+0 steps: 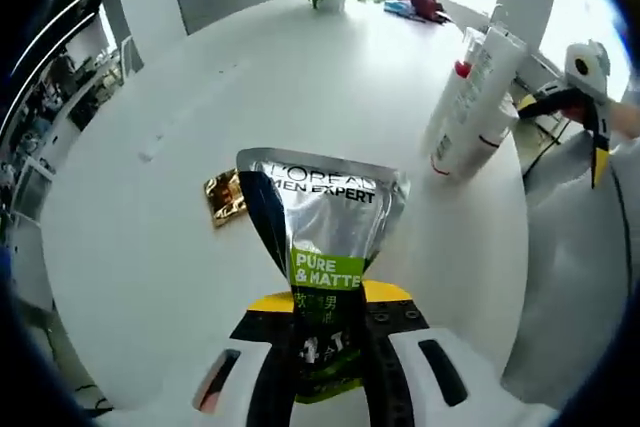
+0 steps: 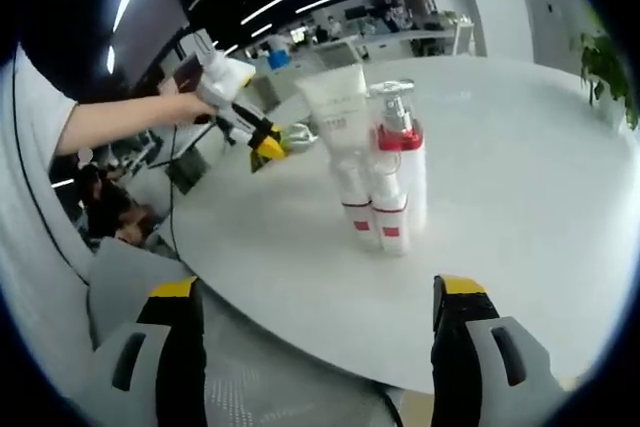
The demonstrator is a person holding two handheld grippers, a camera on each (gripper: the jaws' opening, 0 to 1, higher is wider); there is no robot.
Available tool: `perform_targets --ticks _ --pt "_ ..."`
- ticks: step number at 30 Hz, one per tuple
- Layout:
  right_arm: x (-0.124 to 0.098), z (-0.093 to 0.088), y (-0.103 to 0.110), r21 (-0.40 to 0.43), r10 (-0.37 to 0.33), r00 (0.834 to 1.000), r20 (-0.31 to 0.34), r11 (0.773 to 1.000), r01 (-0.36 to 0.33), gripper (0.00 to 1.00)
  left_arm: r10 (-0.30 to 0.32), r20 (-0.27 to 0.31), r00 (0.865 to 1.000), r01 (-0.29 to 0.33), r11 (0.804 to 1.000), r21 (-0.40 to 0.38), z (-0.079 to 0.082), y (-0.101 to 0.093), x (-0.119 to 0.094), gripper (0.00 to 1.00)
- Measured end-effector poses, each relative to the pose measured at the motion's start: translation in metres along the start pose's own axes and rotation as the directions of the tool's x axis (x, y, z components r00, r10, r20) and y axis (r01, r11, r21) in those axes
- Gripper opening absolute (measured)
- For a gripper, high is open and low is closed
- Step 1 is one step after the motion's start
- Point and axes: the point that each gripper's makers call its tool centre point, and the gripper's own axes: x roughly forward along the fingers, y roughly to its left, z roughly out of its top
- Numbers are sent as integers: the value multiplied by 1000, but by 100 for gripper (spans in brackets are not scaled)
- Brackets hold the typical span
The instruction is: Arrange the skincare products in the storage area until every visible bottle or jar stands upright without overlapping.
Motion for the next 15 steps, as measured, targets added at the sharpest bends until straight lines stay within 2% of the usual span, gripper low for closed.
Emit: perform_targets --ticks 7,12,15 --pt "-5 12 6 -11 19 999 48 1000 -19 94 33 41 999 -31 998 -52 -2 -18 -16 19" --pt "-8 16 16 -34 46 997 54 998 -44 94 57 111 992 -38 985 -169 6 -38 -36 18" --pt "-8 18 21 -43 67 996 62 997 -64 93 76 124 989 -52 981 -186 7 -45 -44 18"
